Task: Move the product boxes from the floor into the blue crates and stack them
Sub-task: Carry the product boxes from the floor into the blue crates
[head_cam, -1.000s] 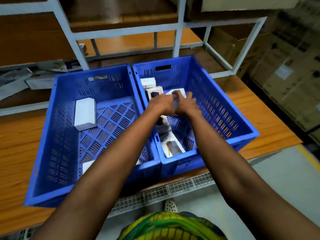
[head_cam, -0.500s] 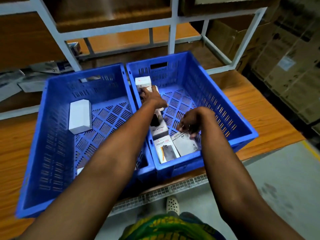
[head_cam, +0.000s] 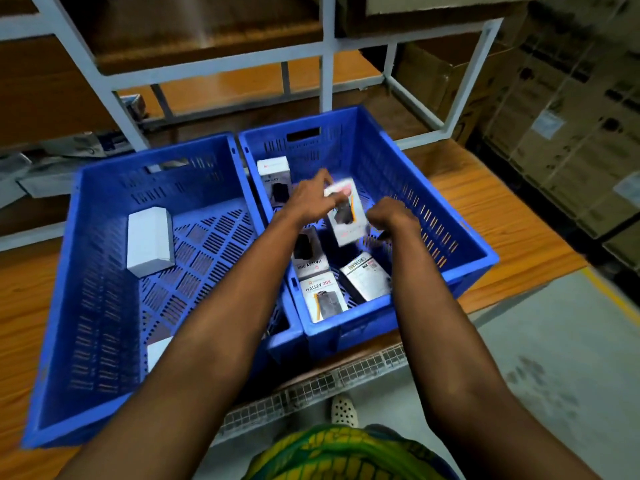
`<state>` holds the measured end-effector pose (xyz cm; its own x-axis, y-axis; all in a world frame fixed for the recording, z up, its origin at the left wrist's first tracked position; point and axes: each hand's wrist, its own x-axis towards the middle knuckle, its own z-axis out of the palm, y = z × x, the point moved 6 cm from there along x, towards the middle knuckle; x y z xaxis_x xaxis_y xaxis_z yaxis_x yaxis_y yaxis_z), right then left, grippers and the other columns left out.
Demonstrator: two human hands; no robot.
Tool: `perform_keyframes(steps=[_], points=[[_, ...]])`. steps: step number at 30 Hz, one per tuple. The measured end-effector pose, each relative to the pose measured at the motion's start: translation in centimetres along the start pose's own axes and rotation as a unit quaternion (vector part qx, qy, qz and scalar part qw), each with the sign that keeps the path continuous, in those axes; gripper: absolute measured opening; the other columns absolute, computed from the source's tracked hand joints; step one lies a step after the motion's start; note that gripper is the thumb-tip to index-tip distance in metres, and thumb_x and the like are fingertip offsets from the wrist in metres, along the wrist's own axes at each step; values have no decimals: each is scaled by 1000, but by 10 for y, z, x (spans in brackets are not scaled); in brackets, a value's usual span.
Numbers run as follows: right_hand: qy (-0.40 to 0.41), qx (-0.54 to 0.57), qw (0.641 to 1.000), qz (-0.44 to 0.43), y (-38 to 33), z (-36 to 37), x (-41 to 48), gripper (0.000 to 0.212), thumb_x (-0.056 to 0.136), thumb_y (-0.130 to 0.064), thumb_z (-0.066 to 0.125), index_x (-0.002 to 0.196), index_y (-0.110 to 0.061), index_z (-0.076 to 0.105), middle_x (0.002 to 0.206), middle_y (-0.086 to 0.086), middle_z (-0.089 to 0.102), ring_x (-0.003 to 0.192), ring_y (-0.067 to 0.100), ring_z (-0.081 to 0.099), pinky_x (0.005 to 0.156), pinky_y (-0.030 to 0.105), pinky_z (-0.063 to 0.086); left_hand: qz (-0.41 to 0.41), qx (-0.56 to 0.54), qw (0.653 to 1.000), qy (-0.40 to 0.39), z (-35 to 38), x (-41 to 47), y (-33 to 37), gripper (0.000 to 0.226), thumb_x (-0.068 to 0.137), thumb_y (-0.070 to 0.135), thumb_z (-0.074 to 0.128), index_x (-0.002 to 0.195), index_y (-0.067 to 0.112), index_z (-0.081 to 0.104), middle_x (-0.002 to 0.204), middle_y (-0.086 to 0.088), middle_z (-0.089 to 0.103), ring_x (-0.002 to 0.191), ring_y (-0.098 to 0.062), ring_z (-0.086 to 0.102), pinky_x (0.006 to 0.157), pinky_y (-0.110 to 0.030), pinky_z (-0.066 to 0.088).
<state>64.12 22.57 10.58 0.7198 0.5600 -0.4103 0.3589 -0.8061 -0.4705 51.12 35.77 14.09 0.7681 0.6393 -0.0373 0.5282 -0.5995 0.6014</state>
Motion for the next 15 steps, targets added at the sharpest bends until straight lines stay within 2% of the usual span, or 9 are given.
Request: perform_keyframes(steps=[2, 3, 4, 5, 7, 8, 10, 12, 15], points=[[-12, -2, 1000, 18, -2, -2, -15, 49, 81, -31, 43, 120, -7, 61, 128, 19, 64, 106, 38, 70, 93, 48, 58, -64, 140, 978, -139, 23, -2, -15, 52, 97, 57, 53, 130, 17, 57, 138, -16, 58, 132, -35, 49, 104, -40, 39], [-48, 5, 998, 27, -3, 1, -27, 40, 89, -28, 42, 119, -5, 58, 121, 20, 64, 93, 36, 69, 77, 41, 62, -84, 208, 953, -201, 31, -5, -23, 52, 100, 55, 49, 130, 14, 58, 146, -16, 52, 137, -36, 43, 111, -44, 34], [-95, 4, 995, 35, -4, 7, -37, 28, 97, -23, 42, 113, -4, 56, 112, 20, 63, 78, 33, 65, 61, 35, 59, -98, 242, 934, -244, 34, -8, -28, 47, 101, 52, 48, 119, 11, 62, 145, -15, 52, 135, -35, 44, 112, -46, 32], [-144, -10, 989, 42, -4, 13, -43, 22, 101, -19, 42, 109, -5, 57, 107, 19, 62, 68, 30, 59, 55, 33, 53, -106, 240, 928, -264, 36, -8, -31, 39, 101, 48, 50, 102, 11, 62, 138, -15, 56, 125, -33, 51, 108, -44, 36], [-212, -50, 974, 60, -2, 23, -51, 25, 99, -18, 44, 104, -5, 64, 106, 19, 64, 68, 30, 58, 60, 37, 51, -106, 210, 936, -262, 33, -10, -29, 31, 100, 38, 52, 83, 13, 58, 121, -14, 62, 104, -29, 57, 93, -37, 43], [-240, -42, 967, 71, 2, 30, -48, 27, 97, -19, 43, 102, -4, 65, 103, 22, 65, 72, 32, 60, 64, 38, 54, -107, 201, 938, -259, 32, -11, -27, 27, 100, 34, 52, 88, 12, 60, 121, -15, 62, 104, -30, 57, 93, -37, 44], [-267, 30, 959, 90, 12, 44, -36, 29, 92, -20, 41, 99, 0, 61, 98, 26, 62, 78, 40, 63, 66, 48, 59, -117, 215, 937, -247, 32, -12, -26, 28, 99, 30, 48, 110, 7, 61, 134, -20, 58, 125, -36, 52, 114, -46, 35], [-259, 59, 958, 108, 10, 42, -45, 27, 93, -18, 41, 105, 0, 57, 101, 25, 60, 75, 41, 64, 67, 53, 60, -116, 226, 937, -241, 34, -15, -24, 31, 100, 27, 43, 116, 6, 58, 140, -25, 53, 136, -43, 41, 121, -54, 22], [-167, 56, 982, 70, -4, 25, -55, 18, 101, -16, 46, 93, -3, 55, 99, 23, 60, 66, 29, 57, 58, 36, 51, -82, 219, 945, -229, 29, -21, -11, 34, 100, 23, 44, 124, 3, 55, 141, -26, 49, 137, -43, 31, 114, -54, 29]])
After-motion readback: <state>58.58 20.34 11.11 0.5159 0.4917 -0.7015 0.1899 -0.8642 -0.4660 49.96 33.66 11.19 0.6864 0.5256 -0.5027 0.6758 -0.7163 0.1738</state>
